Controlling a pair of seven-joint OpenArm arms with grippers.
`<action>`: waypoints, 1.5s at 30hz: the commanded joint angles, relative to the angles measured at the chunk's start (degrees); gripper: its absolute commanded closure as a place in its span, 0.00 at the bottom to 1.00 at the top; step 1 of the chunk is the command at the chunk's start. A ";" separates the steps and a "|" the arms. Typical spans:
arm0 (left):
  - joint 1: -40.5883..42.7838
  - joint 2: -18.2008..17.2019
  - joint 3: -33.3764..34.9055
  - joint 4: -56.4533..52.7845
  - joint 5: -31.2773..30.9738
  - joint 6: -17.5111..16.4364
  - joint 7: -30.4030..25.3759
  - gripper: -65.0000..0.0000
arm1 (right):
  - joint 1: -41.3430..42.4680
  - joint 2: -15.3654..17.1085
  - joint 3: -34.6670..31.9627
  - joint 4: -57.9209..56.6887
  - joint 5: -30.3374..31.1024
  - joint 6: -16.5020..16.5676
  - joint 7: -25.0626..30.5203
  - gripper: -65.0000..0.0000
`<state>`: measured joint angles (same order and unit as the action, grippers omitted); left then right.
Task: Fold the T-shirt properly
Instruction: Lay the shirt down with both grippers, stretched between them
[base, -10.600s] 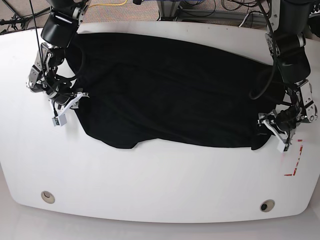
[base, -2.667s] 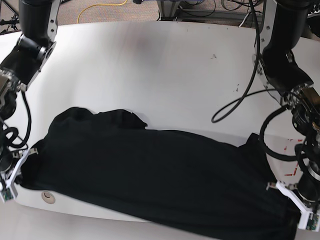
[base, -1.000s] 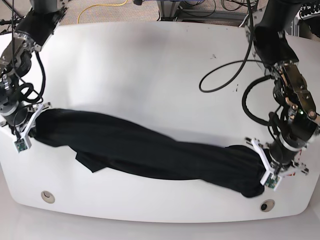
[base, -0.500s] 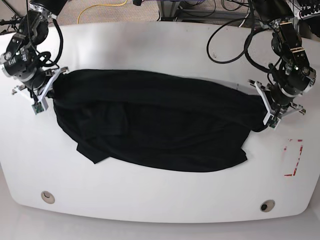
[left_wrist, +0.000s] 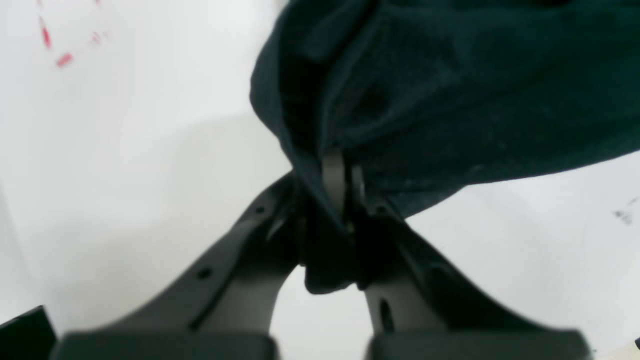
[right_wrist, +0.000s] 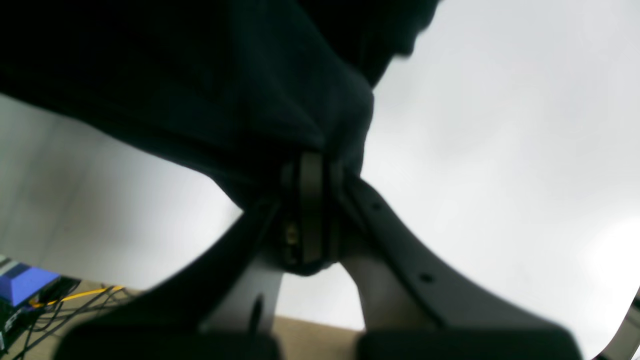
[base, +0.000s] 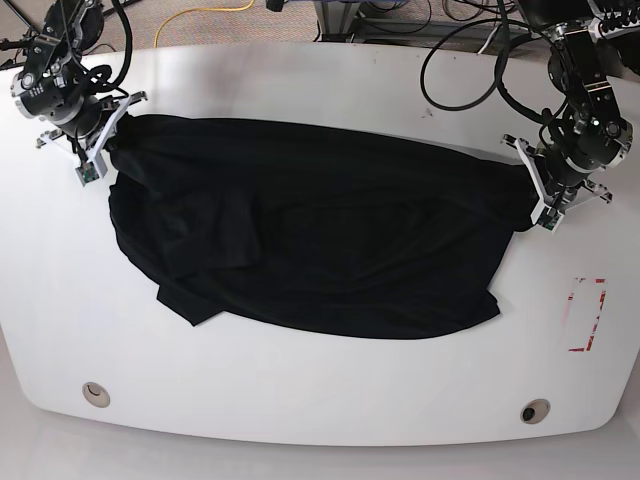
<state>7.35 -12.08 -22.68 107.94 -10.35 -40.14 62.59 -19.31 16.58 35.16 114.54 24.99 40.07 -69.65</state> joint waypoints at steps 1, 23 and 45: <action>-0.63 -0.98 -0.31 -1.17 -0.07 0.14 -1.97 1.00 | -0.87 -0.36 0.58 0.76 0.55 -0.07 0.86 1.00; -0.19 -2.12 -0.14 -4.78 -0.16 0.14 -2.68 0.81 | -6.05 -3.26 2.43 0.58 0.46 -0.07 0.94 0.37; -8.01 -2.03 -10.95 -0.73 -13.34 0.14 7.00 0.18 | -5.52 -5.55 15.88 0.93 23.40 -0.07 -2.40 0.25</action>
<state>0.27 -13.23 -31.59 106.45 -23.55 -40.07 69.06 -24.88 10.57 50.92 114.37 46.59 39.99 -72.71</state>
